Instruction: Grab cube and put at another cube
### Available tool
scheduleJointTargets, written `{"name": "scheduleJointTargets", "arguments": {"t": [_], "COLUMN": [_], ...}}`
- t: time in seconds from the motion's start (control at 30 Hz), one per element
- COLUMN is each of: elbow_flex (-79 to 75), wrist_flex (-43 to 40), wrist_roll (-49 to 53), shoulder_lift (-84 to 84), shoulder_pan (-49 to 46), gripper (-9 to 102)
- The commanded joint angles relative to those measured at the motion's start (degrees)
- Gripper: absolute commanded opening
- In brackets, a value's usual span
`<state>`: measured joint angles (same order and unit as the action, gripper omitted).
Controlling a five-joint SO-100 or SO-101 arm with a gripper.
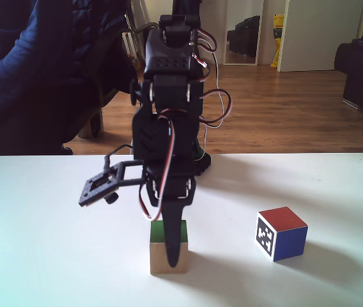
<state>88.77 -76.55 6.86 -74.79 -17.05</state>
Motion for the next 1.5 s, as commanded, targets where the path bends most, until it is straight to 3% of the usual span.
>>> {"name": "scheduleJointTargets", "arguments": {"t": [0.0,0.27,0.73,0.9,1.23,1.47], "elbow_flex": [-2.99,-6.15,-7.56,-7.29,0.62,-2.64], "wrist_flex": [0.44,0.70,1.23,0.53,-7.03,-13.71], "wrist_roll": [-0.35,-1.67,-3.78,-4.48,-9.05,-14.06], "shoulder_lift": [1.05,6.06,6.50,4.13,-19.51,-23.03], "shoulder_pan": [0.79,1.41,0.97,1.49,13.01,22.15], "gripper": [40,36,16,16,17,17]}}
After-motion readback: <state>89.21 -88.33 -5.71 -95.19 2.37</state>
